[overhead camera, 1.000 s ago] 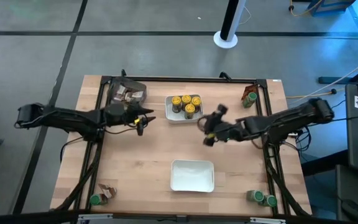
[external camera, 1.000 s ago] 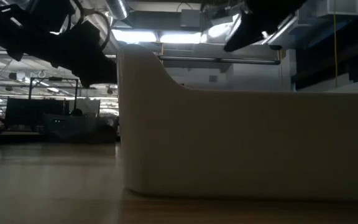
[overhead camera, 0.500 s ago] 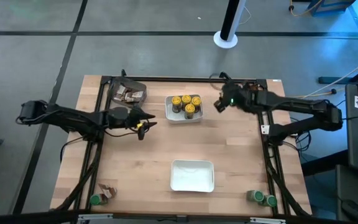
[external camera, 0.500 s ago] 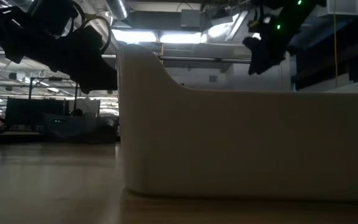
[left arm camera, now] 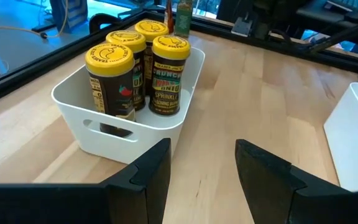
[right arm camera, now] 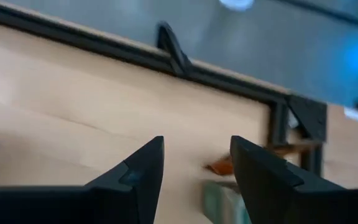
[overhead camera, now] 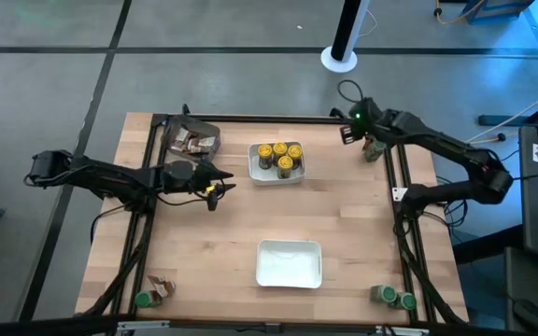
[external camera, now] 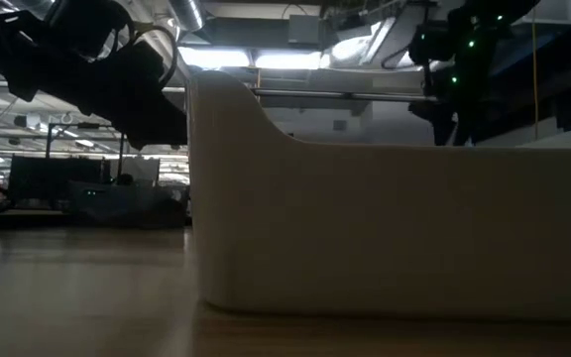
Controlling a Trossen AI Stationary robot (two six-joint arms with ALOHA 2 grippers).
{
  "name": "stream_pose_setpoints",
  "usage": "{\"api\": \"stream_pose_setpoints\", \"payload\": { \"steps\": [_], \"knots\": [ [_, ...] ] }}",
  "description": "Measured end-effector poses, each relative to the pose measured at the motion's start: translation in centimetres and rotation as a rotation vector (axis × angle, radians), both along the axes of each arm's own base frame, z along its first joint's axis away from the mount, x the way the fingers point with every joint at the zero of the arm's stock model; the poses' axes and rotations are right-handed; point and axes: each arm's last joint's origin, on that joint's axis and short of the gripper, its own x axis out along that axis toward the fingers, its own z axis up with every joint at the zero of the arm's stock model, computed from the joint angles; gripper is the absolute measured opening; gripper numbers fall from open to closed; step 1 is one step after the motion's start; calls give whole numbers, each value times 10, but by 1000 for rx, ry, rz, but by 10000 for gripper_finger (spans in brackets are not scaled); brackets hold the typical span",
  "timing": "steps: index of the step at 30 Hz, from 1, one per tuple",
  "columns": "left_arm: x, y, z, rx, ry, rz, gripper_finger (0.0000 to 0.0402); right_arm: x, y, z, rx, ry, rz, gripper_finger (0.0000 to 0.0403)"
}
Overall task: Sort spices by type
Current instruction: Put the seasoning pack into the black bin
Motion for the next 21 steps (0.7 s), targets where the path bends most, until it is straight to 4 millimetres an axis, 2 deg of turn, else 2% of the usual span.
{"api": "stream_pose_setpoints", "payload": {
  "steps": [10,21],
  "knots": [
    [0,0,0,3,0,-1,164,-7,-29,1,135,140,-117,184],
    [0,0,0,4,1,-2,164,-7,-50,-20,149,207,-267,184]
  ]
}}
